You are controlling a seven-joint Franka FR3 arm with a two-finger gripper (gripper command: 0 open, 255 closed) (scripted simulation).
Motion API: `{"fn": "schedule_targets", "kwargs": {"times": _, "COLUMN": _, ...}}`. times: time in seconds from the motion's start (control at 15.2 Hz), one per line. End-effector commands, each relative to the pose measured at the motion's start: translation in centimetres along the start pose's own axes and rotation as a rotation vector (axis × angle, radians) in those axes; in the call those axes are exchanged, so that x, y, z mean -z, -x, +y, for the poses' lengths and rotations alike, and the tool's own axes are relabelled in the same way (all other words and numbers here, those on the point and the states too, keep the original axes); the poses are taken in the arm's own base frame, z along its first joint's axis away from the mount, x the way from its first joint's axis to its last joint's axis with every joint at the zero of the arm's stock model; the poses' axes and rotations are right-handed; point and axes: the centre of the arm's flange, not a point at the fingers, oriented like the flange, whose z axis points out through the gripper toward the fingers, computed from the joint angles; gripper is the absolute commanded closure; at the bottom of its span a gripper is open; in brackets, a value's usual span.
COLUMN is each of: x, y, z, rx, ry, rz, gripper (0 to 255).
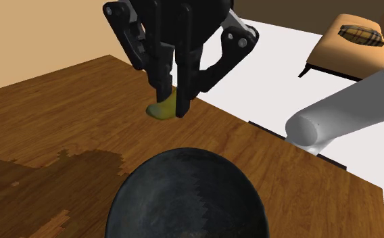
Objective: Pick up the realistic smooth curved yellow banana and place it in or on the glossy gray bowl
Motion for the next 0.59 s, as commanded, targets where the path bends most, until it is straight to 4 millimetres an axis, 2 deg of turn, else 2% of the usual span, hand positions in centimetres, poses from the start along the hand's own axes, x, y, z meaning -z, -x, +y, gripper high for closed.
{"fn": "schedule_targets", "kwargs": {"times": 0.0, "x": -0.1, "y": 2.1, "z": 1.7, "rx": -0.001, "ry": 0.001, "rz": 0.000, "gripper": 255}}
{"fn": "schedule_targets", "kwargs": {"times": 0.26, "x": -0.2, "y": 6.1, "z": 5.1, "rx": -0.001, "ry": 0.001, "rz": 0.000, "gripper": 255}}
{"fn": "schedule_targets", "kwargs": {"times": 0.33, "x": -0.2, "y": 6.7, "z": 5.6, "rx": -0.001, "ry": 0.001, "rz": 0.000, "gripper": 255}}
{"fn": "schedule_targets", "kwargs": {"times": 0.53, "x": -1.8, "y": 6.6, "z": 5.7, "rx": -0.001, "ry": 0.001, "rz": 0.000, "gripper": 255}}
